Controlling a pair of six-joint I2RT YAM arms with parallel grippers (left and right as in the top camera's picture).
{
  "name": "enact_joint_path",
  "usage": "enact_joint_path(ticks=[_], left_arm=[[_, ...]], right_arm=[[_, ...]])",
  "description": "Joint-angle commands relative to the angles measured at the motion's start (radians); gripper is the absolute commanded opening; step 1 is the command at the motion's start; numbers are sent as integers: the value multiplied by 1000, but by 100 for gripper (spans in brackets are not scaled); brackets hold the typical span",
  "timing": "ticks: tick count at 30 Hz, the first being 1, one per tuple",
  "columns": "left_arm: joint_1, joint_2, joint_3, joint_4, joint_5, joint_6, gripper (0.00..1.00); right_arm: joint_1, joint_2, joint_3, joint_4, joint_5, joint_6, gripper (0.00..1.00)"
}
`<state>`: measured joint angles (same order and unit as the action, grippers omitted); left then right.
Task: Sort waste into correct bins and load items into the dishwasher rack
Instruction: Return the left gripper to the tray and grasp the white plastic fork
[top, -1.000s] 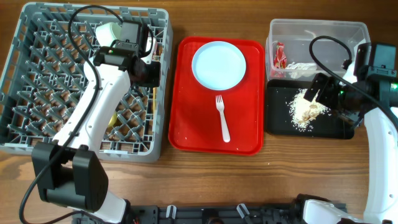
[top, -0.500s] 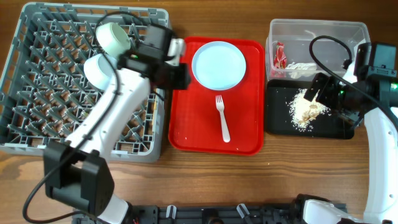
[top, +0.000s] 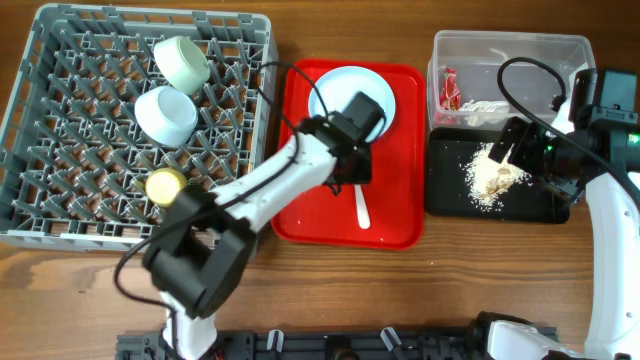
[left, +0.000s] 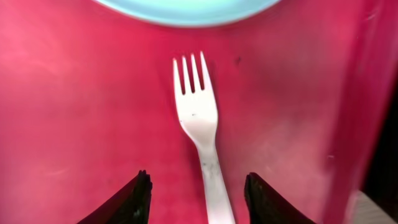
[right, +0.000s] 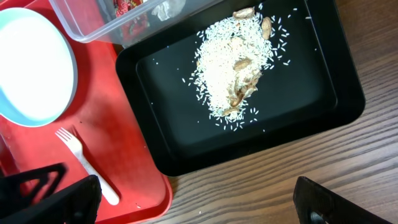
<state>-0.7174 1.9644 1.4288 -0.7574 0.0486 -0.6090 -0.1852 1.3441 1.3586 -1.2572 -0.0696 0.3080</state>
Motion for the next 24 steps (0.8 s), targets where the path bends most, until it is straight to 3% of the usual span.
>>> enact_joint_path(ticks=[1,9,14,21,24], left_arm=[[-22,66,-2,31,-47,-35,50],[-42,135,-2,43,-47,-36,46],[-45,151,-2,31,-46,-35,29],[-45,151,-2,24,-46,-35,23],[-45,151,-2,24,-42,-35,14]], right_arm=[[-3,-8,18,-2,9,-19,100],[-3,-8,18,-1,9,-19,100],[-3,-8,18,-1,9,-19,100],[-3,-8,18,-1,9,-19,100],[-3,-8,18,-1,9,-19,100]])
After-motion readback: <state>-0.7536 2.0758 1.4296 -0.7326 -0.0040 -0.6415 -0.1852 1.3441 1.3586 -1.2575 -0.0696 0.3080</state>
